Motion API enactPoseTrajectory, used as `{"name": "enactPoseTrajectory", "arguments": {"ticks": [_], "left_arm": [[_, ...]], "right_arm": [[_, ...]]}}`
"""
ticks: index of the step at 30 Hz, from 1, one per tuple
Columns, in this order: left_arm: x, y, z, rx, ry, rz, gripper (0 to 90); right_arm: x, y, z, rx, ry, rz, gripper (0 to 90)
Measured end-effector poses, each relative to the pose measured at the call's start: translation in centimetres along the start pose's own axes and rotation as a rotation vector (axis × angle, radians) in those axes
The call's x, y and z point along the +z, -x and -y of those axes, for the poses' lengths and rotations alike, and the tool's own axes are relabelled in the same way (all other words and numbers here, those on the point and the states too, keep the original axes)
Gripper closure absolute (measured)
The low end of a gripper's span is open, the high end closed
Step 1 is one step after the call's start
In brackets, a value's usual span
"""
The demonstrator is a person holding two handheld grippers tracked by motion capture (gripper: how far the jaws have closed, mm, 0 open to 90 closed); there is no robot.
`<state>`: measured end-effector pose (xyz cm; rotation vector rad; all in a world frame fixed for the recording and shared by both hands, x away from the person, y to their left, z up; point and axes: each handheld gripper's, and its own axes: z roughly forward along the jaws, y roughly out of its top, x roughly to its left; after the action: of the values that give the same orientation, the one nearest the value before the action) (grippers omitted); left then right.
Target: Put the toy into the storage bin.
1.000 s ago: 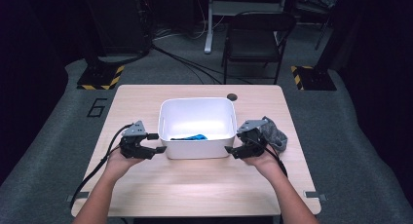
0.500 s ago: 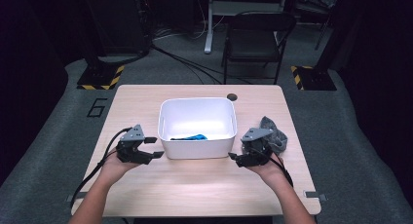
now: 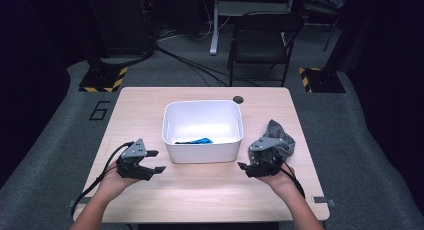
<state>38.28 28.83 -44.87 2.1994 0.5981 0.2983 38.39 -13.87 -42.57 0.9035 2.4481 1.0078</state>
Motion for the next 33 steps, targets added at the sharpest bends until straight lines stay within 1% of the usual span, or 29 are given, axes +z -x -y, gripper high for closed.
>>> {"name": "enactPoseTrajectory", "arguments": {"ticks": [1,3,4,5,6,7,8,9,12,13,15,17,18,20,23,24,25,26,27,28,29,30,32,33], "left_arm": [[0.0,0.1,0.3,0.0,-0.003,-0.003,33.6],[-0.1,0.3,0.7,0.001,-0.026,-0.003,33.5],[-0.1,0.4,0.9,-0.002,-0.029,-0.007,33.5],[-0.1,0.4,1.1,-0.007,-0.025,-0.006,33.2],[-0.1,0.5,1.2,-0.013,-0.022,-0.002,33.2],[-0.1,0.5,1.4,-0.017,-0.023,-0.003,33.3],[-0.1,0.5,1.5,-0.018,-0.022,-0.003,33.3],[0.0,0.5,1.8,-0.021,-0.027,-0.005,33.3],[0.2,0.4,2.4,-0.031,-0.022,-0.003,33.6],[0.4,0.3,2.6,-0.037,-0.017,0.002,34.1],[0.7,0.1,3.0,-0.055,-0.022,0.012,35.1],[1.0,0.1,3.2,-0.05,-0.029,0.006,35.1],[1.2,0.0,3.5,-0.048,-0.04,0.007,35.3],[1.5,0.1,3.8,-0.049,-0.051,0.005,35.3],[1.9,0.2,4.3,-0.045,-0.067,-0.001,35.3],[2.1,0.2,4.4,-0.045,-0.067,-0.001,35.3],[2.1,0.3,4.5,-0.044,-0.07,-0.002,35.3],[2.2,0.3,4.6,-0.047,-0.068,-0.001,35.3],[2.3,0.3,4.6,-0.043,-0.067,-0.002,35.3],[2.3,0.3,4.7,-0.042,-0.065,-0.004,35.3],[2.4,0.3,4.8,-0.046,-0.06,-0.004,35.3],[2.4,0.3,4.9,-0.042,-0.058,-0.009,35.3],[2.6,0.2,5.1,-0.049,-0.052,-0.004,35.3],[2.8,0.1,5.2,-0.05,-0.053,-0.001,35.3]], "right_arm": [[0.0,-0.2,0.0,-0.007,0.002,-0.004,27.8],[-0.1,-0.6,0.0,-0.025,-0.008,-0.013,27.8],[-0.1,-1.0,0.1,-0.02,-0.014,-0.014,27.8],[0.0,-1.1,0.3,-0.037,-0.023,-0.021,27.8],[0.1,-1.3,0.5,-0.033,-0.025,-0.023,27.8],[0.3,-1.4,0.8,-0.047,-0.038,-0.031,27.7],[0.5,-1.6,1.1,-0.038,-0.045,-0.033,27.7],[0.6,-1.5,1.4,-0.046,-0.05,-0.034,27.5],[1.3,-1.4,2.5,-0.039,-0.055,-0.042,27.5],[1.6,-1.3,2.9,-0.045,-0.053,-0.047,27.6],[2.1,-1.2,3.5,-0.048,-0.066,-0.038,27.5],[2.4,-1.0,3.9,-0.042,-0.065,-0.037,27.5],[2.5,-0.9,4.0,-0.047,-0.065,-0.038,27.5],[2.9,-0.7,4.4,-0.033,-0.058,-0.036,27.5],[3.2,-0.5,4.9,-0.035,-0.061,-0.028,27.5],[3.2,-0.5,5.1,-0.018,-0.058,-0.035,27.5],[3.4,-0.5,5.3,-0.015,-0.047,-0.042,27.5],[3.5,-0.5,5.5,-0.006,-0.049,-0.047,27.5],[3.6,-0.4,5.6,-0.021,-0.044,-0.047,27.4],[3.7,-0.4,5.7,-0.015,-0.048,-0.053,27.3],[3.8,-0.4,5.9,-0.022,-0.043,-0.055,27.1],[3.9,-0.4,6.0,-0.009,-0.044,-0.06,27.1],[4.2,-0.3,6.3,-0.001,-0.042,-0.077,26.8],[4.4,-0.3,6.3,0.001,-0.053,-0.076,26.4]]}}
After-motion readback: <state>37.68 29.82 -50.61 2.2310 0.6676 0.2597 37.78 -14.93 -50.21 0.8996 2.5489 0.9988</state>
